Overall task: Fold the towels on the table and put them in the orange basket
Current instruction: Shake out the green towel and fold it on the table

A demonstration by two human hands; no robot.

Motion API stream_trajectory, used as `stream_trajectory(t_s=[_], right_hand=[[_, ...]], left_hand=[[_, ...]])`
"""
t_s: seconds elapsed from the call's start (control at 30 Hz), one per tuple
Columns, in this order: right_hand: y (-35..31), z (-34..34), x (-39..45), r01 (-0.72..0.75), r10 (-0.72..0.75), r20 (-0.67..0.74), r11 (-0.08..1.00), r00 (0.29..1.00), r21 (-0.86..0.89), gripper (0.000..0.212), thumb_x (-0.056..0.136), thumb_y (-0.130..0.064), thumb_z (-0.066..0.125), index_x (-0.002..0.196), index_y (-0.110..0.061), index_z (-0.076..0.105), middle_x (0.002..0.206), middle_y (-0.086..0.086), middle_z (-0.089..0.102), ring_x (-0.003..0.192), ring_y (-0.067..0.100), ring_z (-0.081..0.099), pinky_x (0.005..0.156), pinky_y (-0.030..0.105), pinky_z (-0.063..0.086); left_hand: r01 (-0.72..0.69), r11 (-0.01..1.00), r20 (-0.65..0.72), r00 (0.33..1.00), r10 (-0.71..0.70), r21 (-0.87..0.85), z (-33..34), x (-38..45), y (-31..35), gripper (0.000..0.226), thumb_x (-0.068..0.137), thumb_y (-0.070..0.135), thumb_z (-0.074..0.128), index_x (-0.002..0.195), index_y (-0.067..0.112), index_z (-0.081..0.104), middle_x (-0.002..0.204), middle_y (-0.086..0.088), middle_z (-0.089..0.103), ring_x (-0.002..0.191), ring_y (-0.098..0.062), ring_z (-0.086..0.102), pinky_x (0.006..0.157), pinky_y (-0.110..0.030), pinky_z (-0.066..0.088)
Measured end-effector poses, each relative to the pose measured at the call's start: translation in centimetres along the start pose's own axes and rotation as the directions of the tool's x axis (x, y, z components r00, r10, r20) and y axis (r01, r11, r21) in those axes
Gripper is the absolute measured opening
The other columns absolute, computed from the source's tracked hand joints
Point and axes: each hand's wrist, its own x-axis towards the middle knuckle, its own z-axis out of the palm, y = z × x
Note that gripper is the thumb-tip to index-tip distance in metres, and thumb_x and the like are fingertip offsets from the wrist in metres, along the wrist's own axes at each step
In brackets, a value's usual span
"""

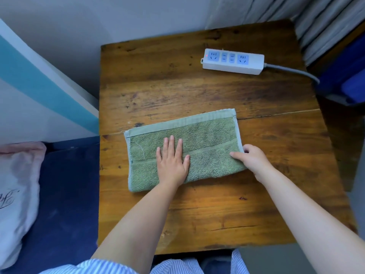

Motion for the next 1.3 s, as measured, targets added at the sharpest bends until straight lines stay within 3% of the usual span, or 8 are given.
stream_trajectory(t_s=[0.2,0.37,0.53,0.63,0.77,0.97,1.13,1.3], right_hand=[[-2.6,0.8,-2.7,0.265,-0.274,0.032,0.949,0.961,0.171,0.025,0.085,-0.004,0.059,0.079,-0.028,0.058,0.084,-0.011,0.062,0.078,0.005,0.059,0.063,0.020,0.046],[-6.3,4.4,-5.6,0.436,-0.465,0.085,0.870,0.882,0.231,0.024,0.085,0.003,0.055,0.070,-0.016,0.053,0.083,-0.006,0.060,0.074,-0.002,0.058,0.068,0.016,0.047],[-7.9,11.6,-7.1,0.626,-0.602,0.230,0.778,0.765,-0.049,0.005,0.085,-0.005,0.057,0.084,-0.001,0.054,0.123,-0.005,0.049,0.116,0.010,0.044,0.095,0.026,0.034],[-7.6,15.9,-7.3,0.662,-0.558,0.409,0.730,0.722,-0.173,0.039,0.088,-0.016,0.055,0.123,0.000,0.047,0.117,0.003,0.051,0.112,0.016,0.047,0.088,0.023,0.032],[-5.3,18.2,-6.3,0.708,-0.359,0.641,0.552,0.678,-0.441,0.055,0.095,-0.029,0.042,0.143,-0.009,0.024,0.152,0.004,0.027,0.140,0.017,0.023,0.115,0.029,0.012],[-4.2,16.3,-6.5,0.788,-0.602,0.508,0.460,0.616,-0.410,0.055,0.079,-0.004,0.046,0.134,-0.004,0.041,0.148,0.009,0.035,0.140,0.023,0.027,0.112,0.025,0.011],[-1.8,13.2,-5.6,0.707,-0.465,0.576,0.173,0.673,-0.686,0.080,0.082,-0.040,0.059,0.146,-0.017,0.017,0.156,0.003,-0.004,0.145,0.022,-0.009,0.116,0.041,-0.004],[-1.2,14.0,-5.2,0.623,-0.452,0.523,0.099,0.723,-0.776,0.072,0.088,-0.021,0.046,0.147,-0.017,0.005,0.156,0.008,-0.014,0.144,0.028,-0.014,0.117,0.042,-0.003]], left_hand=[[-0.069,0.996,0.047,0.996,0.072,-0.064,-1.3,0.1,-0.7,0.058,0.097,0.044,0.023,0.148,0.024,0.004,0.158,-0.003,-0.006,0.145,-0.019,-0.010,0.117,-0.038,-0.004],[-0.028,0.982,-0.060,0.998,0.017,-0.189,-3.5,-2.8,-5.7,0.054,0.097,0.035,0.031,0.146,0.016,0.019,0.157,-0.003,0.008,0.146,-0.018,0.000,0.117,-0.036,0.006],[0.175,0.976,-0.054,0.982,-0.183,-0.130,-3.8,-7.8,-12.1,0.050,0.097,0.030,0.034,0.143,0.013,0.027,0.156,-0.006,0.014,0.145,-0.020,0.007,0.115,-0.038,0.019],[0.297,0.942,-0.032,0.952,-0.306,-0.157,-3.5,-10.7,-14.9,0.048,0.098,0.030,0.034,0.142,0.011,0.030,0.156,-0.007,0.017,0.145,-0.020,0.011,0.112,-0.037,0.024],[0.324,0.941,0.014,0.946,-0.325,-0.101,-3.1,-13.0,-16.9,0.049,0.098,0.033,0.033,0.142,0.013,0.030,0.155,-0.006,0.018,0.145,-0.020,0.013,0.111,-0.034,0.026],[0.247,0.917,0.062,0.969,-0.240,-0.313,-3.5,-13.1,-16.4,0.054,0.096,0.039,0.037,0.143,0.015,0.029,0.140,-0.004,0.044,0.128,-0.022,0.041,0.100,-0.035,0.038],[0.350,0.609,0.198,0.932,-0.304,-0.712,-4.4,-10.7,-11.8,0.054,0.089,0.044,0.051,0.133,0.016,0.038,0.079,0.013,0.053,0.082,-0.015,0.054,0.066,-0.027,0.041],[0.383,0.471,0.201,0.898,-0.392,-0.795,-5.0,-7.6,-9.7,0.044,0.086,0.021,0.061,0.126,0.010,0.045,0.119,-0.011,0.059,0.108,-0.026,0.056,0.081,-0.025,0.040]])
